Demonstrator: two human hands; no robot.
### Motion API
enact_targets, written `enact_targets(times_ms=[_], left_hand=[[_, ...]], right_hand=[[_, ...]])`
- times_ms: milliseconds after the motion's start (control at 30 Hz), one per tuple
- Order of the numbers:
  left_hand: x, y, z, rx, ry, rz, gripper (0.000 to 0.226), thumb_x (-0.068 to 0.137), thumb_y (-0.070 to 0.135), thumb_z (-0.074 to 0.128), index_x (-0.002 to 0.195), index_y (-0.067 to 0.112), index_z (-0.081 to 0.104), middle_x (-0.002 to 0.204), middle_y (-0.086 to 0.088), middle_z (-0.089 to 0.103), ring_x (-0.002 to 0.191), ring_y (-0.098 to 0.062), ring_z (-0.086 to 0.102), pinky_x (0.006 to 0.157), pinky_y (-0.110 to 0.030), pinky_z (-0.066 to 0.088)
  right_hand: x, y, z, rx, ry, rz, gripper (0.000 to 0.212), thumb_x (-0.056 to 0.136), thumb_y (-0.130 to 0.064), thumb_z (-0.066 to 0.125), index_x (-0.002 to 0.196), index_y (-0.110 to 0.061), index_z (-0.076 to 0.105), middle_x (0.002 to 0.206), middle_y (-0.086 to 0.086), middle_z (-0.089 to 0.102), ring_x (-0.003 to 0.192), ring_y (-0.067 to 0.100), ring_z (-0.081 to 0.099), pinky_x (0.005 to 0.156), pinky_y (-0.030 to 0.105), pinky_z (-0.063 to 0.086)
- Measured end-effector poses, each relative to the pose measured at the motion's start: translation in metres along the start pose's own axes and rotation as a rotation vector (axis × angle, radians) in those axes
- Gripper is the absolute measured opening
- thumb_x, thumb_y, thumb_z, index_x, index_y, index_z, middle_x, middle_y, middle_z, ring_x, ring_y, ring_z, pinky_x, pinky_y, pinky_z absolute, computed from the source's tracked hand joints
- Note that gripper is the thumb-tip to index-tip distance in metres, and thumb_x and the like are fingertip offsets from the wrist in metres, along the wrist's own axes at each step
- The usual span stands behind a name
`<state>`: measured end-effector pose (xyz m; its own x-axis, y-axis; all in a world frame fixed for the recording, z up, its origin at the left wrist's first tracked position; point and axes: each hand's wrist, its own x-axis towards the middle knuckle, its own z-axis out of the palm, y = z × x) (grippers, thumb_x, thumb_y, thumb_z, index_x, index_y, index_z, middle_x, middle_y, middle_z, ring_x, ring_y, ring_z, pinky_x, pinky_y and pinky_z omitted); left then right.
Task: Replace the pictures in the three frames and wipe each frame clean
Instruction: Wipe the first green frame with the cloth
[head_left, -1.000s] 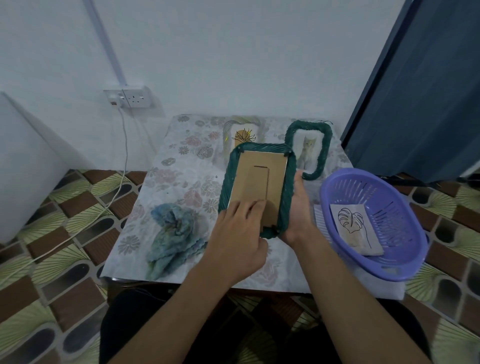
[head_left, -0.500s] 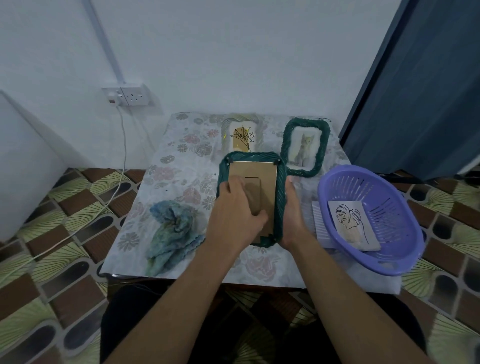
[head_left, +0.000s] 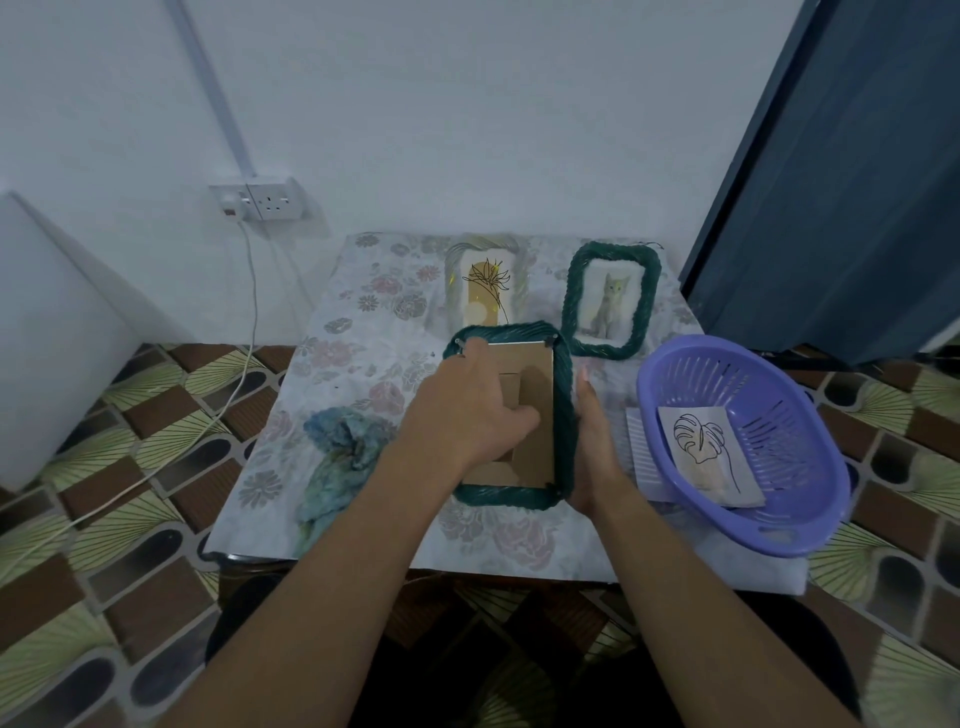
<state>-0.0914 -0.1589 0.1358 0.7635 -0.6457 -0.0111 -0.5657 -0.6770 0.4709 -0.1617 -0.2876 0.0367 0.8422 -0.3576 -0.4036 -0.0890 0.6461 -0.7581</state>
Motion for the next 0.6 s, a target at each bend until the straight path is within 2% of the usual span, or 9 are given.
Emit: enact_targets(times_ms=[100, 167, 233, 267, 333, 367, 400, 467, 600], left_hand=[[-0.001, 0.002, -0.007, -0.061, -0.008, -0.041, 0.046, 0.080, 0.040, 0.067, 0.108, 0.013, 0.041, 0.085, -0.003, 0.057, 0.071, -0.016, 0.055, 0.050, -0.028, 0.035], [-0.001, 0.004, -0.011, -0.096, -0.015, -0.055, 0.044, 0.081, 0.040, 0.067, 0.107, 0.013, 0.043, 0.086, -0.004, 0.058, 0.071, -0.017, 0.057, 0.051, -0.029, 0.039], [0.001, 0.005, -0.013, -0.142, -0.009, -0.060, 0.042, 0.081, 0.040, 0.067, 0.105, 0.013, 0.045, 0.087, -0.004, 0.059, 0.072, -0.017, 0.058, 0.052, -0.029, 0.040], [0.001, 0.005, -0.014, -0.177, -0.009, -0.064, 0.041, 0.081, 0.041, 0.067, 0.104, 0.014, 0.047, 0.087, -0.003, 0.059, 0.072, -0.016, 0.057, 0.052, -0.028, 0.040], [0.002, 0.005, -0.015, -0.279, -0.006, -0.078, 0.037, 0.081, 0.043, 0.068, 0.100, 0.017, 0.050, 0.088, -0.001, 0.062, 0.076, -0.014, 0.059, 0.056, -0.029, 0.044], [0.002, 0.005, -0.015, -0.345, 0.000, -0.087, 0.036, 0.081, 0.044, 0.069, 0.098, 0.018, 0.052, 0.088, 0.001, 0.064, 0.078, -0.014, 0.061, 0.060, -0.030, 0.047], [0.002, 0.003, -0.014, -0.417, 0.003, -0.096, 0.034, 0.081, 0.045, 0.070, 0.096, 0.019, 0.054, 0.086, 0.002, 0.065, 0.078, -0.014, 0.064, 0.064, -0.031, 0.049], [0.001, 0.000, -0.013, -0.585, 0.003, -0.109, 0.035, 0.077, 0.046, 0.073, 0.092, 0.018, 0.058, 0.081, 0.000, 0.067, 0.074, -0.016, 0.067, 0.068, -0.035, 0.055], [-0.003, -0.007, -0.011, -0.900, 0.002, -0.124, 0.043, 0.076, 0.036, 0.075, 0.088, 0.000, 0.055, 0.084, -0.026, 0.067, 0.072, -0.036, 0.069, 0.072, -0.053, 0.058]], right_hand=[[0.001, 0.000, -0.008, 0.077, 0.025, 0.070, 0.071, 0.093, -0.073, 0.030, 0.115, -0.019, 0.072, 0.118, 0.014, 0.072, 0.109, 0.033, 0.068, 0.096, 0.048, 0.051], [-0.001, 0.003, -0.008, 0.102, 0.006, 0.093, 0.057, 0.095, -0.060, 0.039, 0.108, -0.018, 0.076, 0.111, 0.013, 0.074, 0.098, 0.031, 0.069, 0.087, 0.044, 0.055], [-0.007, 0.010, -0.005, 0.163, 0.010, 0.117, 0.045, 0.095, -0.041, 0.047, 0.124, -0.012, 0.067, 0.124, 0.011, 0.069, 0.087, 0.027, 0.063, 0.073, 0.036, 0.056], [-0.007, 0.015, -0.003, 0.233, 0.019, 0.121, 0.054, 0.095, -0.037, 0.056, 0.140, -0.007, 0.052, 0.140, 0.012, 0.057, 0.084, 0.025, 0.059, 0.070, 0.034, 0.053], [0.001, 0.027, 0.001, 0.176, 0.019, 0.186, 0.112, 0.064, -0.053, 0.086, 0.151, -0.006, 0.032, 0.153, 0.010, 0.039, 0.100, 0.029, 0.058, 0.073, 0.034, 0.055], [0.001, 0.028, 0.009, 0.133, -0.056, 0.227, 0.110, 0.060, -0.060, 0.085, 0.146, -0.011, 0.036, 0.149, 0.007, 0.042, 0.115, 0.032, 0.056, 0.076, 0.033, 0.058], [-0.001, 0.026, 0.019, 0.058, -0.108, 0.198, 0.090, 0.076, -0.060, 0.075, 0.145, -0.012, 0.042, 0.146, 0.006, 0.048, 0.124, 0.033, 0.056, 0.080, 0.034, 0.059], [0.008, 0.027, 0.019, 0.057, -0.128, 0.180, 0.044, 0.099, -0.046, 0.052, 0.127, -0.014, 0.064, 0.130, 0.011, 0.065, 0.112, 0.033, 0.067, 0.080, 0.039, 0.059], [0.007, 0.016, 0.011, 0.223, -0.157, 0.080, 0.041, 0.106, -0.030, 0.043, 0.102, -0.009, 0.078, 0.104, 0.011, 0.073, 0.087, 0.026, 0.072, 0.074, 0.037, 0.060]])
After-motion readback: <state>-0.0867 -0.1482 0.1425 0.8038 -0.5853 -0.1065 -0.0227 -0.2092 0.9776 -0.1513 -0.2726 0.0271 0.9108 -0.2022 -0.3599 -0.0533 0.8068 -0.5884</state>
